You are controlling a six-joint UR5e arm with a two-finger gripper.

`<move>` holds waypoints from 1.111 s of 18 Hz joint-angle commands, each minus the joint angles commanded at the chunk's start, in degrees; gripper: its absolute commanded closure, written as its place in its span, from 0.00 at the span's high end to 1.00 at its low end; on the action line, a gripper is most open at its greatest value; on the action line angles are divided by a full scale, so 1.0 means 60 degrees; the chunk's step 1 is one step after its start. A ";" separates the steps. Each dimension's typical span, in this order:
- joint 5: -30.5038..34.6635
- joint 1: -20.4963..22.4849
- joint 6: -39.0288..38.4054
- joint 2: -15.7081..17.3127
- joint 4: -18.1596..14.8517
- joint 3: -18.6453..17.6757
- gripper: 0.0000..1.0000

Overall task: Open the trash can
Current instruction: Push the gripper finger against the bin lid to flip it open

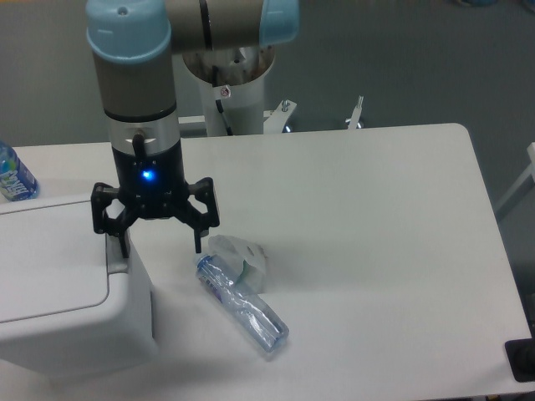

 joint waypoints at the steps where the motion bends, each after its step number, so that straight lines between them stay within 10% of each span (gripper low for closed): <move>1: 0.0000 -0.0015 0.0000 0.0000 0.0000 0.0000 1.00; 20: 0.0015 -0.0029 0.0000 -0.0117 0.0000 0.0000 1.00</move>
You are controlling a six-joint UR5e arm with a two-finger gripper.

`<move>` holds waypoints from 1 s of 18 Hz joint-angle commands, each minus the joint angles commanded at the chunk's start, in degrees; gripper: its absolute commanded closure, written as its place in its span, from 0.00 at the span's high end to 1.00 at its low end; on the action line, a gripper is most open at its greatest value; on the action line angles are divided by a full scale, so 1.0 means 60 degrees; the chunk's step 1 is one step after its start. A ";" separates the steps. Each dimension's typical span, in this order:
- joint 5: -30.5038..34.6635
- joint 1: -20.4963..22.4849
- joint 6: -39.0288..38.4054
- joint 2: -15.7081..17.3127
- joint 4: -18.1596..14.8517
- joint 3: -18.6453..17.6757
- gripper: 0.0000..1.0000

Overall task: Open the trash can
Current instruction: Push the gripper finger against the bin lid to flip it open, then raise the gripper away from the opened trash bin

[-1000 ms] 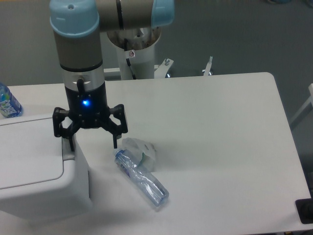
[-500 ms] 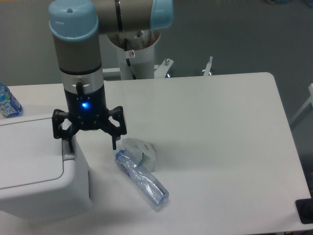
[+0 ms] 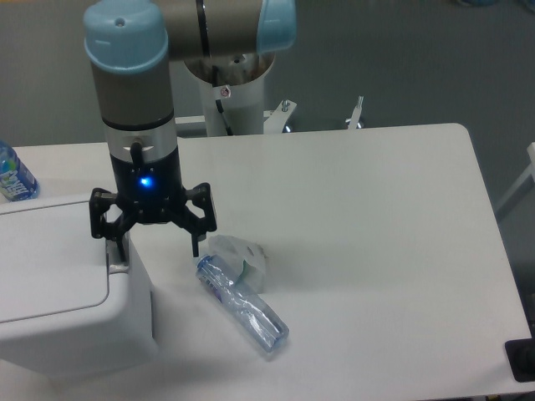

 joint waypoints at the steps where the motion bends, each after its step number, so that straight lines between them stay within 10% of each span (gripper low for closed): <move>1: 0.0000 0.0000 0.0000 0.0000 0.0000 0.0000 1.00; 10: 0.0102 0.0044 0.0132 -0.0015 0.0044 0.0789 1.00; 18: 0.1348 0.1579 0.1564 0.0350 -0.0087 0.1289 1.00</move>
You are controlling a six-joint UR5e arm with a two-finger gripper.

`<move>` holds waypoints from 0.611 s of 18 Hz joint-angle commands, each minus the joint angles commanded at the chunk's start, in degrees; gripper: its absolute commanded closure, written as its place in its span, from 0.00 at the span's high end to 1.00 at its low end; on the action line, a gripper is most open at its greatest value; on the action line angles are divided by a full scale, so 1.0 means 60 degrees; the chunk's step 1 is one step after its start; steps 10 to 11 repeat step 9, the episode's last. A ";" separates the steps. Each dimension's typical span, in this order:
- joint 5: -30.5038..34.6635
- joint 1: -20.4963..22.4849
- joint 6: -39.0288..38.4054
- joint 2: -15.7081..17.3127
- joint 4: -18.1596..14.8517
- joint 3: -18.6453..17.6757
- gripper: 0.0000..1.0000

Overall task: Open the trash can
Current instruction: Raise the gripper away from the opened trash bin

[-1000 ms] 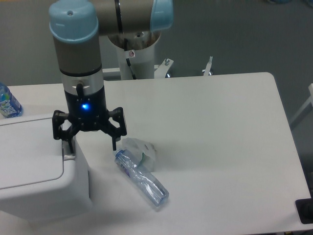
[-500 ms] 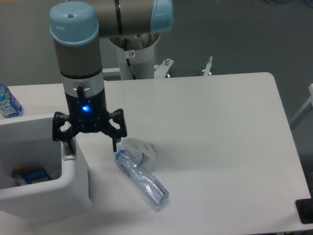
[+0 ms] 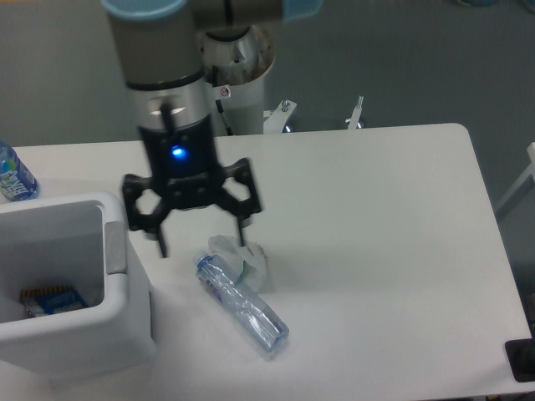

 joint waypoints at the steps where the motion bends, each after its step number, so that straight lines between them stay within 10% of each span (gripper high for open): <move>1: 0.0014 0.0206 0.0395 0.0074 -0.0044 -0.0044 1.00; 11: 0.0351 0.1218 0.2680 0.0250 -0.0483 -0.0381 1.00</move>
